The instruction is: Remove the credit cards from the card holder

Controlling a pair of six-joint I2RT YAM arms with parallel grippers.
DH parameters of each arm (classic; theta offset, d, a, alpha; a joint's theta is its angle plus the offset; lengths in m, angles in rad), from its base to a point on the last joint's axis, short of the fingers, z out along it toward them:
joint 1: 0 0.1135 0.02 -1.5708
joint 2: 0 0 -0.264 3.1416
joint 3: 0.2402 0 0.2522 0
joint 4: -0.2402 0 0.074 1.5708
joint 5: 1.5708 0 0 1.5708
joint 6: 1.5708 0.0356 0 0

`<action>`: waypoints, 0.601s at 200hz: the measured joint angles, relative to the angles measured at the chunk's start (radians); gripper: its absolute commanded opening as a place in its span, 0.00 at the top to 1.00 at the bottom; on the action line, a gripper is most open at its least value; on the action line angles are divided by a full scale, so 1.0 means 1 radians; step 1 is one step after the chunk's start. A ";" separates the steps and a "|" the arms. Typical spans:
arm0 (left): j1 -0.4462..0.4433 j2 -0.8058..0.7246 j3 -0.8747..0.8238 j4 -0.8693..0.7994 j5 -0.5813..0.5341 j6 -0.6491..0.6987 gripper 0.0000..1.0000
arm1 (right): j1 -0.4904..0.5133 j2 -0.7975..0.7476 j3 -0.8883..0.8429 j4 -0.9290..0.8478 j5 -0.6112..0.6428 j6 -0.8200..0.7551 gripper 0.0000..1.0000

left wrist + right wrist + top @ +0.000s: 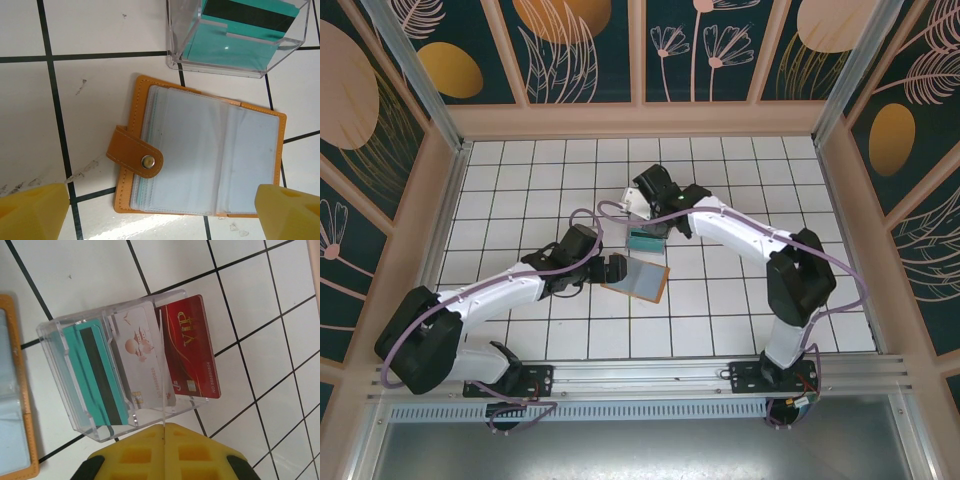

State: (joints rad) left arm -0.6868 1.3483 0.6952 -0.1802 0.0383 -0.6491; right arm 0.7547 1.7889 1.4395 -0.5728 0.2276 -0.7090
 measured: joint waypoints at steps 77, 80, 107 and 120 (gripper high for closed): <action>0.000 -0.021 -0.027 -0.007 -0.015 -0.011 0.04 | 0.006 0.089 0.002 0.011 0.015 -0.034 0.98; 0.000 -0.022 -0.028 -0.007 -0.015 -0.011 0.04 | 0.006 0.092 0.002 0.015 0.016 -0.035 0.98; 0.000 -0.027 -0.035 -0.007 -0.018 -0.014 0.04 | 0.006 0.124 0.017 0.029 0.037 -0.038 0.92; 0.000 -0.029 -0.039 -0.007 -0.019 -0.015 0.04 | 0.006 0.130 0.022 0.039 0.055 -0.037 0.83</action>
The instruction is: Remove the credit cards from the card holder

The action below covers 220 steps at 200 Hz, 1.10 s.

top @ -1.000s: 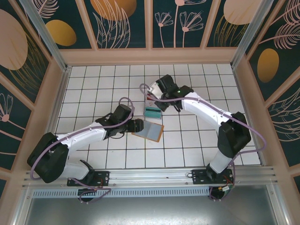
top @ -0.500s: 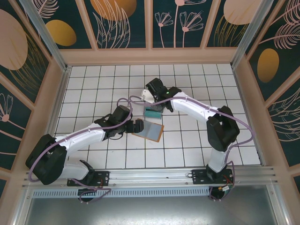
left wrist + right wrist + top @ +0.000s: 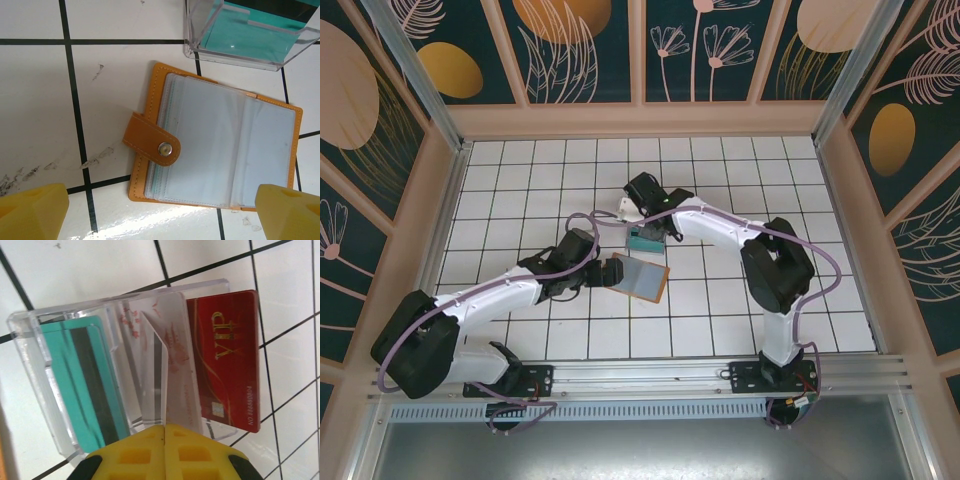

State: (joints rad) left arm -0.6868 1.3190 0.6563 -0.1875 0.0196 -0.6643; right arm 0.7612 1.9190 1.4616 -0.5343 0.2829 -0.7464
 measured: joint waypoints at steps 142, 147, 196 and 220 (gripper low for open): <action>0.000 -0.002 -0.003 0.011 0.030 -0.002 0.27 | -0.025 -0.152 -0.060 0.038 -0.068 0.517 0.67; 0.000 0.000 -0.003 0.013 0.035 -0.004 0.28 | -0.025 -0.185 -0.087 0.039 -0.089 0.564 0.67; 0.000 0.044 -0.003 0.039 0.104 0.006 0.32 | -0.022 -0.381 -0.398 0.138 -0.256 0.986 0.67; 0.000 0.084 0.004 0.049 0.134 0.012 0.33 | -0.010 -0.411 -0.579 0.209 -0.319 1.155 0.67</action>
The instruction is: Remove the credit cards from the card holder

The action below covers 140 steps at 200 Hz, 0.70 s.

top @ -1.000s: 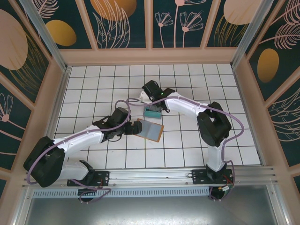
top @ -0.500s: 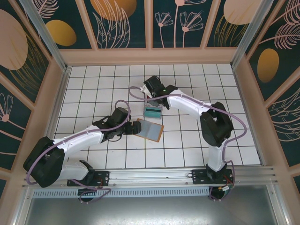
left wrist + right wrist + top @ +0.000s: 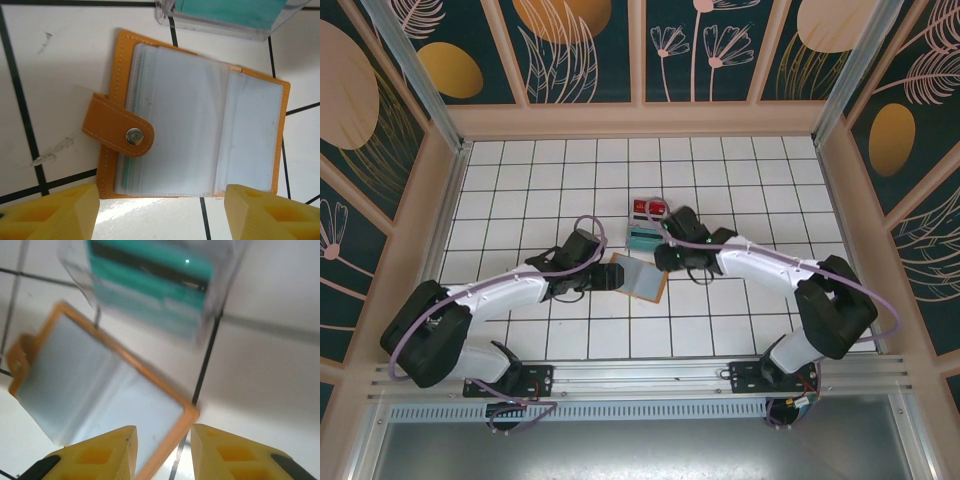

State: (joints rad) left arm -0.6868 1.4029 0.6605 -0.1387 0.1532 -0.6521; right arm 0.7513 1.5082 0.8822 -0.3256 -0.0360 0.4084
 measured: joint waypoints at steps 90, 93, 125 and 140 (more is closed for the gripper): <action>0.000 0.086 0.037 0.024 0.045 0.023 0.34 | 0.021 0.052 -0.190 0.228 -0.101 0.301 0.81; 0.000 0.088 0.037 0.023 0.045 0.023 0.34 | 0.021 0.056 -0.188 0.228 -0.100 0.303 0.81; 0.000 0.111 0.039 0.023 0.045 0.023 0.34 | 0.021 0.090 -0.159 0.240 -0.104 0.304 0.81; 0.000 0.114 0.039 0.026 0.045 0.023 0.34 | 0.021 0.090 -0.158 0.240 -0.105 0.304 0.81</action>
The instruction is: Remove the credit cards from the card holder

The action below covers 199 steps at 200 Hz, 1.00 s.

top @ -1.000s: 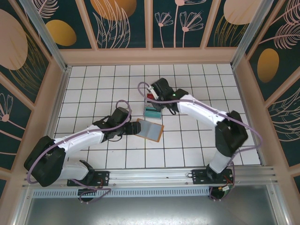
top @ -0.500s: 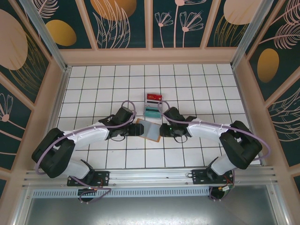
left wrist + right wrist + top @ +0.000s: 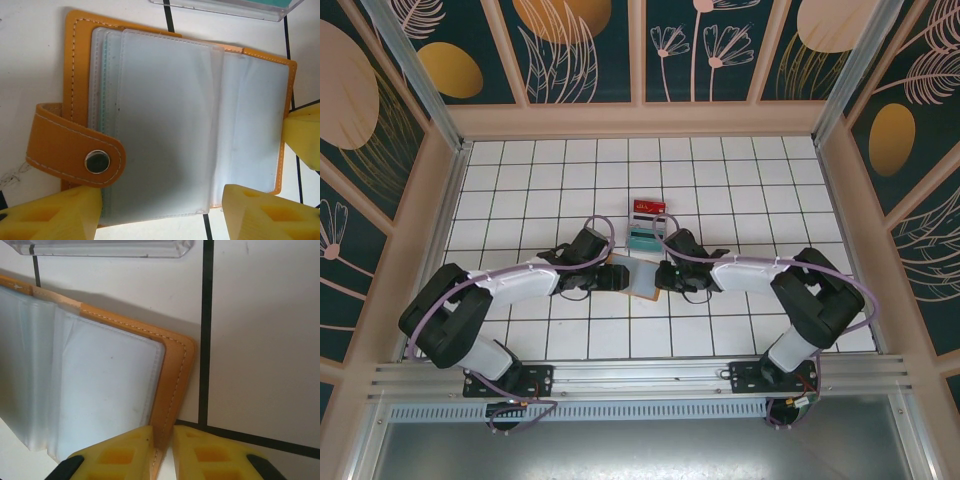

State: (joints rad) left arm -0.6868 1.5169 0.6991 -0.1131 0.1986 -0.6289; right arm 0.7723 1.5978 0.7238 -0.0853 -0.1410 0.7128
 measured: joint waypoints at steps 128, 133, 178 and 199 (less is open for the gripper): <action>-0.001 0.031 0.007 0.072 0.120 0.000 0.35 | 0.000 0.005 0.002 0.000 -0.003 0.000 0.81; -0.003 0.031 0.007 0.074 0.129 0.000 0.35 | 0.000 0.006 0.002 0.000 -0.003 0.000 0.81; -0.027 0.031 0.008 0.087 0.165 0.013 0.35 | 0.000 0.011 0.008 0.001 -0.006 0.000 0.81; -0.034 0.031 0.015 0.087 0.172 0.022 0.38 | 0.000 0.011 0.008 0.000 -0.007 0.000 0.81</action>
State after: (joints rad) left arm -0.7204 1.5475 0.7139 -0.0261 0.3706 -0.6067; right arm 0.7723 1.6093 0.7315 -0.0849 -0.1478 0.7132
